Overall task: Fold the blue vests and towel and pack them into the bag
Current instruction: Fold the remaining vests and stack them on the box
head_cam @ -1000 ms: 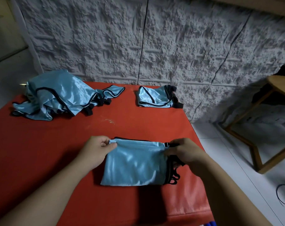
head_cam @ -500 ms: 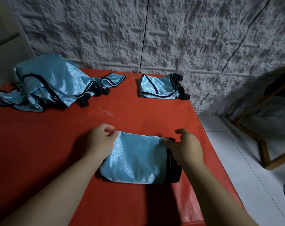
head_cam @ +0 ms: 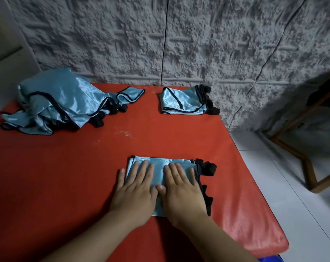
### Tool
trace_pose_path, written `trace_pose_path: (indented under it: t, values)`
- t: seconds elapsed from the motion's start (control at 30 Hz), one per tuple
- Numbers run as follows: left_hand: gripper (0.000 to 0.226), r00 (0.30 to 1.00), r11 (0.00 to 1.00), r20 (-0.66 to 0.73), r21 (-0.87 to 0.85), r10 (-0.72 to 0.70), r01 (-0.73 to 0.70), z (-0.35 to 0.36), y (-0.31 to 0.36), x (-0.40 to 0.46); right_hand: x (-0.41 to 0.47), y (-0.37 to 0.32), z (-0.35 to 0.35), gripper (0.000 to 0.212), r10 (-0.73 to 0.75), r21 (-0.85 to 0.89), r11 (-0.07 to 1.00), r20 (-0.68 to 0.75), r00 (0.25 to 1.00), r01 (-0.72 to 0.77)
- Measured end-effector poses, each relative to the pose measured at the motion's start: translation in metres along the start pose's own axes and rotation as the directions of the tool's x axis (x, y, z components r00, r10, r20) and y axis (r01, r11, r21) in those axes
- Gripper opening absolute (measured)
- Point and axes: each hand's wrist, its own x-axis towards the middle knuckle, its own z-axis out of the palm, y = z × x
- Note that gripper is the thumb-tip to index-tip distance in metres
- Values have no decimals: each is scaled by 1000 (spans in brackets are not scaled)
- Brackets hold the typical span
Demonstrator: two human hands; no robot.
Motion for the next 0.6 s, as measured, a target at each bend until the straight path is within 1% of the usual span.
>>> trace_pose_path:
  t: [0.1,0.2,0.3,0.37,0.43,0.47,0.5,0.53,0.57,0.6]
  values:
    - [83,996,997,30,0,-82,82,-2,-4,-2,2,6,4,70,111,-13,994,20,994,-111]
    - [84,989,991,59,-5,-134,134,-5,-7,-3,2,15,-3,70,211,36,977,12,977,-211]
    - [81,986,987,57,-30,-157,159,-9,-9,-5,3,25,-15,70,303,105,946,59,951,-308]
    - [73,985,983,-13,-69,-174,172,-15,-11,-5,3,29,-27,79,396,182,901,24,918,-394]
    - [74,959,963,-150,-161,-240,216,-24,-13,-7,1,35,-42,88,551,286,810,-71,831,-513]
    - [71,938,945,-192,-216,-289,247,-29,-14,-7,-1,39,-50,85,616,311,763,-86,783,-566]
    - [63,922,918,-177,-273,-343,289,-34,-16,-6,-3,43,-58,74,649,300,735,-51,759,-608]
    - [52,909,879,-123,-333,-398,340,-37,-18,-4,-4,46,-64,61,651,261,727,31,759,-635]
    - [44,893,838,-58,-378,-446,394,-40,-21,-1,-5,48,-69,54,630,227,732,134,765,-642]
    - [39,882,807,4,-403,-471,433,-42,-23,2,-5,48,-70,54,601,216,740,212,771,-637]
